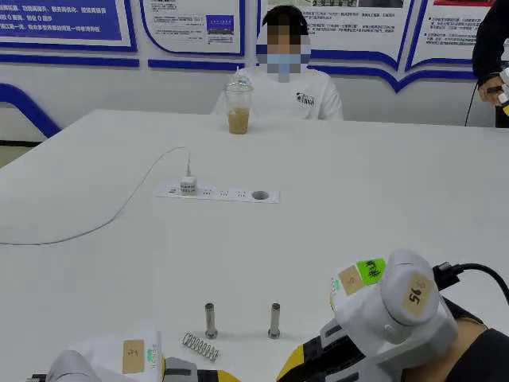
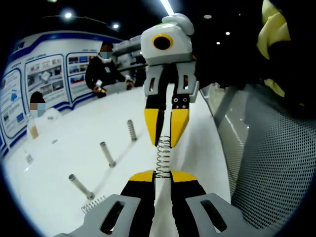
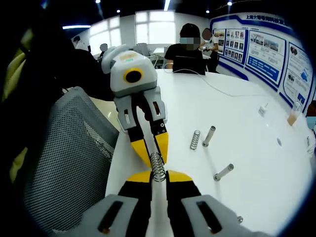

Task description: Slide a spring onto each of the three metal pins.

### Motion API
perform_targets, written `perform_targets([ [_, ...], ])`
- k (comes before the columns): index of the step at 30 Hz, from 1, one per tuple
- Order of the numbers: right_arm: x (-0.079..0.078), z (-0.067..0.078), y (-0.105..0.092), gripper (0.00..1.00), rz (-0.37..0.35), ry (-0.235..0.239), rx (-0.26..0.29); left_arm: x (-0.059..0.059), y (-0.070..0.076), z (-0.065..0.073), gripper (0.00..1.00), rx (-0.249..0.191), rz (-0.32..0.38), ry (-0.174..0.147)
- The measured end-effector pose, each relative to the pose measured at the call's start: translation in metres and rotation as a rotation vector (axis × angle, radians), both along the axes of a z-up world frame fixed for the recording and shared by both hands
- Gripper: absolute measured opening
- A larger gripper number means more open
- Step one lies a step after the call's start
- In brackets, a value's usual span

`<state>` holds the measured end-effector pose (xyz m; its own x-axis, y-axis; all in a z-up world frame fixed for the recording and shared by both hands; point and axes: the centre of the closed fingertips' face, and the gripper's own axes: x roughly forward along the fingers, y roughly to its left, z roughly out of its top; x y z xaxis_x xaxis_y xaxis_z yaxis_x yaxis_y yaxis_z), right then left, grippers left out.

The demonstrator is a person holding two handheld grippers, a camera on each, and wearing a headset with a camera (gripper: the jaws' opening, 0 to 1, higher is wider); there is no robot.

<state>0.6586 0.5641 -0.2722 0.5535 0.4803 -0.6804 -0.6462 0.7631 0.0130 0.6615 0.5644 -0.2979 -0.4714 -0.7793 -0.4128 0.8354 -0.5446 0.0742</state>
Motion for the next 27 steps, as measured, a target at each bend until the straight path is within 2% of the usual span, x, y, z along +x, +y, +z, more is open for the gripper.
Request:
perform_targets([
  [9, 0.011, 0.021, 0.016, 0.12, 0.014, -0.067, 0.026, -0.004, -0.002, 0.003, 0.11, -0.009, -0.009, 0.009],
  [16, 0.016, 0.022, 0.022, 0.12, 0.026, -0.084, 0.028, -0.010, -0.004, 0.004, 0.11, -0.012, -0.022, 0.010],
  [27, 0.020, 0.023, 0.027, 0.11, 0.039, -0.098, 0.027, -0.012, -0.007, 0.007, 0.11, -0.017, -0.025, 0.014],
])
